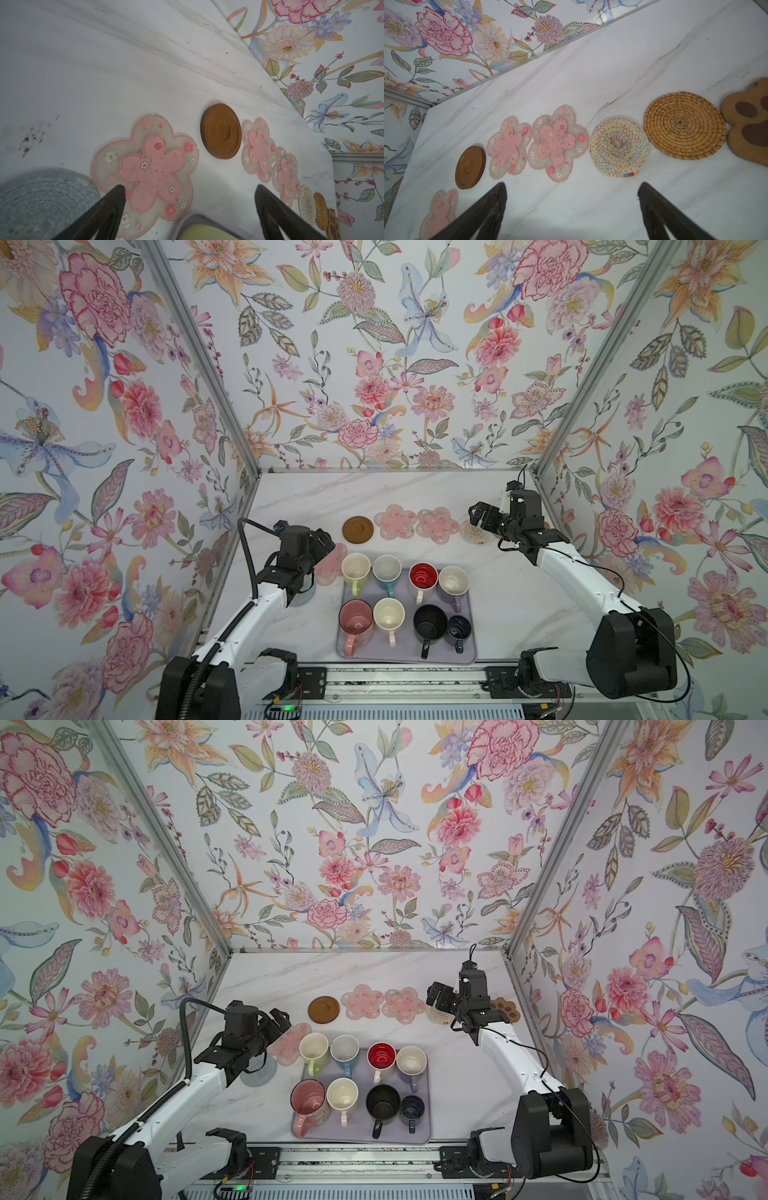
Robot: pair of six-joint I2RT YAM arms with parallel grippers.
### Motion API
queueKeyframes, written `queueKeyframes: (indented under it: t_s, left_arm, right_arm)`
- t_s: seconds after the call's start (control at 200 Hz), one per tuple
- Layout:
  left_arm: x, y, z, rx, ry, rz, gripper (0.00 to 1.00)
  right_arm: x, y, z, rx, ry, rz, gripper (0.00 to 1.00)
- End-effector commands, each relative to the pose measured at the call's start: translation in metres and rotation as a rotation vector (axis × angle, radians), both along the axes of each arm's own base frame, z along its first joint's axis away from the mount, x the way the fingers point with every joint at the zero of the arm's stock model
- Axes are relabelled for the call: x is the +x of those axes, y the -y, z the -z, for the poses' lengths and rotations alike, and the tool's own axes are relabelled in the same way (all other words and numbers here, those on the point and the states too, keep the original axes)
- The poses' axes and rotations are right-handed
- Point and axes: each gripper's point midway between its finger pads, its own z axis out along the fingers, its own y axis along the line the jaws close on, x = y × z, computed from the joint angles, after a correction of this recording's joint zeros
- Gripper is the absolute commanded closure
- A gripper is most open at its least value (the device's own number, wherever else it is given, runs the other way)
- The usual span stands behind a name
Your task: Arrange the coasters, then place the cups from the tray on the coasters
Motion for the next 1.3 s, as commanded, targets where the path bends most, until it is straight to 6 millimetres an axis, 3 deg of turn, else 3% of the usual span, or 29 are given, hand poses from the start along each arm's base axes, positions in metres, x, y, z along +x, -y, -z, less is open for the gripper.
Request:
queueKeyframes:
  t_s: [0.0, 0.535, 1.291]
  left_arm:
    - [0.002, 0.006, 0.009, -0.075, -0.003, -0.021, 0.01]
    - [0.023, 0.022, 0.04, -0.267, -0.099, -0.121, 0.01]
    - [0.063, 0.02, 0.056, -0.208, -0.164, -0.139, 0.01]
  right_arm:
    - [-0.004, -0.005, -0.002, 0.017, 0.004, -0.009, 0.01]
    - [-0.004, -0.005, 0.001, 0.022, -0.006, -0.012, 0.01]
    - [-0.005, -0.004, 0.004, 0.016, -0.014, -0.009, 0.01]
